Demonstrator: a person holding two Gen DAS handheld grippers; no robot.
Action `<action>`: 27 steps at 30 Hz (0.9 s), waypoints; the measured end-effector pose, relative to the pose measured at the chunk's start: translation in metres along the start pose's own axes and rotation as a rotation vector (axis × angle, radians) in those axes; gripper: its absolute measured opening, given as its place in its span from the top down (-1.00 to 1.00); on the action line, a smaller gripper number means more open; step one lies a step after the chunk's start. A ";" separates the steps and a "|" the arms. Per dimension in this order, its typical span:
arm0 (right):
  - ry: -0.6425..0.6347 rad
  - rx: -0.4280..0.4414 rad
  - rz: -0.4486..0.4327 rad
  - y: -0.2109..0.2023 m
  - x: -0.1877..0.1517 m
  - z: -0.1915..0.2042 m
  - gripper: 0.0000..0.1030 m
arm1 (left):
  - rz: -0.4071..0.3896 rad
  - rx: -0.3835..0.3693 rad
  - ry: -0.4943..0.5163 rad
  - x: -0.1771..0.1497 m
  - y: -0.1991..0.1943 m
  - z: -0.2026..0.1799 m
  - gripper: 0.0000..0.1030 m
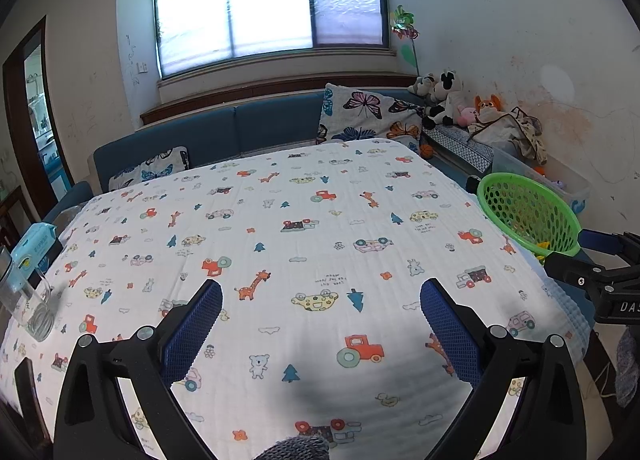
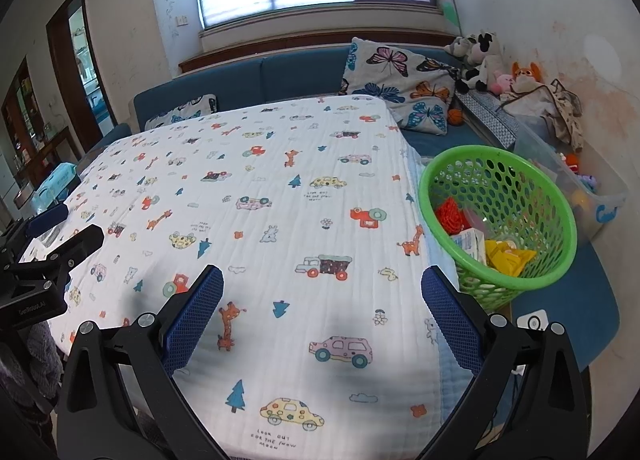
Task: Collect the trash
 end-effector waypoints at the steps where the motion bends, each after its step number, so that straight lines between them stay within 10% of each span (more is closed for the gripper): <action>1: -0.001 0.000 -0.001 0.000 0.000 0.000 -0.91 | 0.000 0.001 0.000 0.000 0.000 0.000 -0.86; 27: -0.006 0.001 0.005 0.001 -0.001 0.000 -0.91 | 0.006 0.001 -0.001 -0.001 0.002 0.001 -0.86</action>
Point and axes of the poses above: each gripper's, at about its wrist camera, not at the fingertips, and y roughly the way its jaws point, z to its left, x to its top, the point moved 6 cm from there along y, roughly the way its jaws point, and after that the axes turned 11 degrees about -x, right-handed, at the moved point
